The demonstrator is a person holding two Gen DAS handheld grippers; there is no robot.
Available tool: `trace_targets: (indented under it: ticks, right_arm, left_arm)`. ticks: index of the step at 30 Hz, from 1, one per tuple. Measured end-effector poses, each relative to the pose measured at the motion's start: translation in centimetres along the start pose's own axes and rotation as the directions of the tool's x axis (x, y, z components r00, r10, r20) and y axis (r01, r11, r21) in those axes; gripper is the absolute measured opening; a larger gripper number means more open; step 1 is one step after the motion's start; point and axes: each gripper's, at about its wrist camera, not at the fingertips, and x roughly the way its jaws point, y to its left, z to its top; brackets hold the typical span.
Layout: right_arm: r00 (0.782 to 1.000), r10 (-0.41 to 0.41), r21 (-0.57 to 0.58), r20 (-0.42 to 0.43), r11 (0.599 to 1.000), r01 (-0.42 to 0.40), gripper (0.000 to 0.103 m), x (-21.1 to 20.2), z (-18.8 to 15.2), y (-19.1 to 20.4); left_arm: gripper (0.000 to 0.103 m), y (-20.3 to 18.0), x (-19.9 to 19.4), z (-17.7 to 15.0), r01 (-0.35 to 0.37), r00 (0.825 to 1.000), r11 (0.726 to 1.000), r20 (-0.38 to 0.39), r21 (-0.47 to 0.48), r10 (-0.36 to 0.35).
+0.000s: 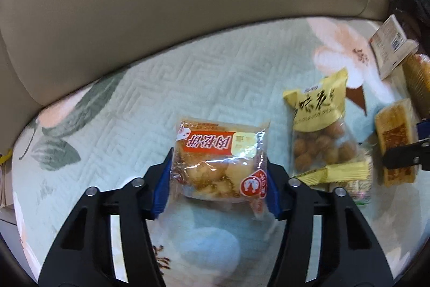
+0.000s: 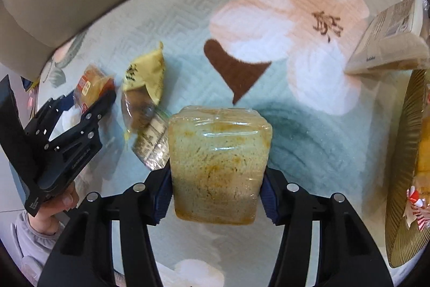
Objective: Organize snacks
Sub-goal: 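Grasp the orange-labelled pastry packet with the left tool while the right tool grasps the square bread loaf, then carry both held items over the gold plate with both tools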
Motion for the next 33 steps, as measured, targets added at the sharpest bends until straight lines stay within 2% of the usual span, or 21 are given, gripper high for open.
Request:
trace_targets:
  ticks: [3, 4, 7, 11, 15, 18, 20, 24, 26, 30, 33]
  right_arm:
    - [0.999, 0.020, 0.018, 0.038, 1.000, -0.021, 0.054, -1.1, 0.1, -0.5]
    - [0.998, 0.025, 0.024, 0.055, 0.999, -0.027, 0.054, -1.6, 0.2, -0.7]
    - [0.993, 0.039, 0.036, 0.111, 0.998, -0.044, 0.054, -3.5, 0.4, -1.0]
    - [0.974, 0.067, 0.034, 0.218, 0.997, -0.076, 0.054, -7.3, 0.3, -1.4]
    - [0.949, 0.072, 0.031, 0.307, 0.996, -0.086, 0.054, -11.0, -0.1, -2.7]
    - [0.929, 0.055, 0.052, 0.365, 0.995, -0.080, 0.054, -13.6, -0.6, -4.9]
    - [0.907, 0.016, 0.085, 0.420, 0.995, -0.057, 0.054, -15.5, -1.2, -6.7]
    - [0.872, -0.042, 0.171, 0.487, 0.984, -0.049, 0.054, -18.8, -2.5, -11.0]
    - [0.859, -0.096, 0.233, 0.503, 0.972, -0.028, 0.054, -20.1, -3.4, -13.6]
    - [0.848, -0.180, 0.335, 0.498, 0.942, 0.004, 0.054, -21.2, -4.9, -18.2]
    - [0.853, -0.203, 0.406, 0.480, 0.914, -0.011, 0.054, -21.4, -6.4, -22.2]
  left_arm:
    - [0.054, 1.4, -0.3, -0.1, 0.037, 0.999, 0.996, 0.011, -0.085, -0.036]
    - [0.054, 1.7, -0.5, -0.1, 0.018, 1.000, 0.996, 0.013, -0.091, -0.016]
    - [0.054, 2.0, -1.9, 0.1, -0.068, 0.996, 0.996, 0.056, -0.059, 0.071]
    - [0.054, 2.6, -4.7, 1.0, -0.045, 0.991, 0.995, 0.121, -0.084, 0.055]
    - [0.054, 0.9, -6.8, 2.2, -0.054, 0.985, 0.998, 0.159, -0.040, 0.060]
    - [0.054, -1.3, -7.6, 3.5, -0.060, 0.984, 0.998, 0.168, -0.006, 0.060]
    - [0.054, -2.7, -8.4, 4.6, -0.067, 0.983, 0.998, 0.173, 0.005, 0.065]
    - [0.054, -6.1, -9.9, 7.3, -0.011, 0.979, 1.000, 0.202, 0.007, 0.009]
    - [0.054, -9.3, -10.4, 9.2, 0.013, 0.975, 0.999, 0.222, 0.043, -0.022]
    - [0.054, -14.8, -11.8, 12.2, 0.087, 0.960, 0.990, 0.255, 0.114, -0.114]
    - [0.054, -19.8, -12.3, 13.9, 0.141, 0.947, 0.973, 0.263, 0.182, -0.186]
